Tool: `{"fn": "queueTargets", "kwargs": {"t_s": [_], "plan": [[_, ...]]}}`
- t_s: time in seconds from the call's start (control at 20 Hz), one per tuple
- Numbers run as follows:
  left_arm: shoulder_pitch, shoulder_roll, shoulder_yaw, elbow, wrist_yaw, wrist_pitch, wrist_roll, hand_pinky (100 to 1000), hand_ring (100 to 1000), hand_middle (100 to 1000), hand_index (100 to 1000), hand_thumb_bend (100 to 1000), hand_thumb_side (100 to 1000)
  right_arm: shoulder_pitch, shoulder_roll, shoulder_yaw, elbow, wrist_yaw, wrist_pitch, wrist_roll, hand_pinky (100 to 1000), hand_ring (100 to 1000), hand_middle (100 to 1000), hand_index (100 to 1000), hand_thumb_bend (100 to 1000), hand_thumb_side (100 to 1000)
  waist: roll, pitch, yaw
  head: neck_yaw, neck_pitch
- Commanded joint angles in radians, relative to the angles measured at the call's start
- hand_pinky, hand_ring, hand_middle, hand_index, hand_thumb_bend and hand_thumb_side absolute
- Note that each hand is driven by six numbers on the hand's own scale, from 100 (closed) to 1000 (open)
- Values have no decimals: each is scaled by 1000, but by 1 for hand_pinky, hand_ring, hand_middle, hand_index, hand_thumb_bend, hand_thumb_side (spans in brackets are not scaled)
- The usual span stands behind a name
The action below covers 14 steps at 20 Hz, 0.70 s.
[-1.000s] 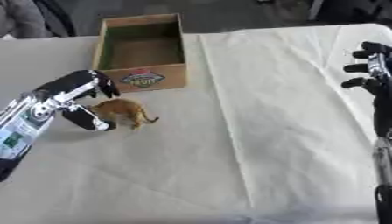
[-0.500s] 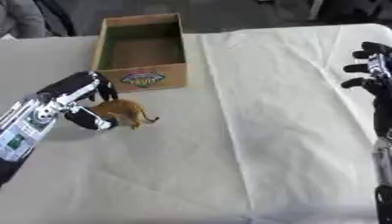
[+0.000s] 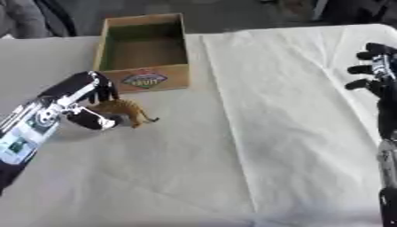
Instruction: Pick up objects on the table and place them in the box.
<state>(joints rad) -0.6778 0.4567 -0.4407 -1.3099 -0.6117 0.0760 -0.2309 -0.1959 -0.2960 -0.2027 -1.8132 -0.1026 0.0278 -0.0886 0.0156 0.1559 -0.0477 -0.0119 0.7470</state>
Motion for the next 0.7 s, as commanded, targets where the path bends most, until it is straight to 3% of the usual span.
{"fn": "queueTargets", "kwargs": {"t_s": [0.05, 0.1, 0.15, 0.7], "plan": [[-14, 9, 12, -8, 13, 11, 26, 430, 478, 271, 420, 206, 100, -8, -14, -3, -12, 2, -1, 3, 471, 625, 664, 775, 100, 638, -2, -11, 0, 0, 4], [-14, 9, 15, -9, 16, 15, 34, 419, 465, 249, 397, 112, 108, -8, -14, -3, -12, 2, -1, 3, 471, 625, 664, 775, 100, 638, -2, -11, -1, 0, 4], [-14, 10, 18, -10, 19, 21, 45, 410, 457, 233, 380, 100, 136, -8, -14, -3, -11, 2, -1, 3, 471, 625, 664, 775, 100, 638, -2, -11, -1, -1, 4], [-15, 15, 36, -38, 32, 57, 125, 366, 412, 140, 272, 100, 160, -7, -14, -4, -11, 2, 0, 3, 471, 626, 664, 775, 100, 640, 1, -13, -1, -3, 3]]}}
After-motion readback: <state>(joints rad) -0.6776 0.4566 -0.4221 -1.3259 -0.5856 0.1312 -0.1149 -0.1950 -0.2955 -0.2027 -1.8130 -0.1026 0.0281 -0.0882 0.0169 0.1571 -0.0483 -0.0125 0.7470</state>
